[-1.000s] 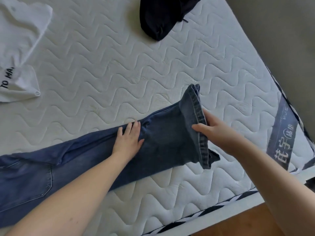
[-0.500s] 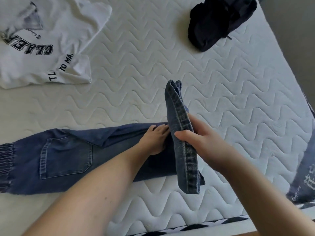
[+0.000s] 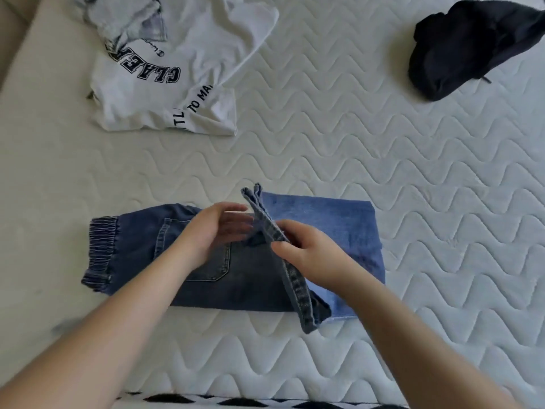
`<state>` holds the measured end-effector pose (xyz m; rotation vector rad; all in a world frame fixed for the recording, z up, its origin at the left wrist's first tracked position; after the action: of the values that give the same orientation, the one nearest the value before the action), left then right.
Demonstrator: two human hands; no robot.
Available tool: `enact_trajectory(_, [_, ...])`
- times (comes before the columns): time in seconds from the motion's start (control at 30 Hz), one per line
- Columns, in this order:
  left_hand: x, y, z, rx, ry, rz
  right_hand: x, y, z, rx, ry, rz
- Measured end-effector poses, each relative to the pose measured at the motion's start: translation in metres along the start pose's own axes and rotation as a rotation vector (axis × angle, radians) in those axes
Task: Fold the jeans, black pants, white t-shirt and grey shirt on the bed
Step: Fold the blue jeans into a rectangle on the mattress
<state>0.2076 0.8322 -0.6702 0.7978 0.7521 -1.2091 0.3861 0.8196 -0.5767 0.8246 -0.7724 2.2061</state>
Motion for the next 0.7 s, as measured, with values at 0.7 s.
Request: enact_trajectory(0.7, [0.057,-0.057,-0.020,-0.097,0.028,-0.664,-0.109,-0.076,-0.066,-0.655,0.180,0.128])
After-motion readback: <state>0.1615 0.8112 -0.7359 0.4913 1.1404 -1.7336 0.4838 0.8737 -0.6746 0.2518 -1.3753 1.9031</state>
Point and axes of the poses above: each hand's wrist, its own z-axis away from the middle knuckle, its own y-axis out of the palm, x = y × z, the point moved 9 cm from there along -z, towards the middle knuckle, and after that the axes turned 13 degrees about y, right-handed, at the moved point
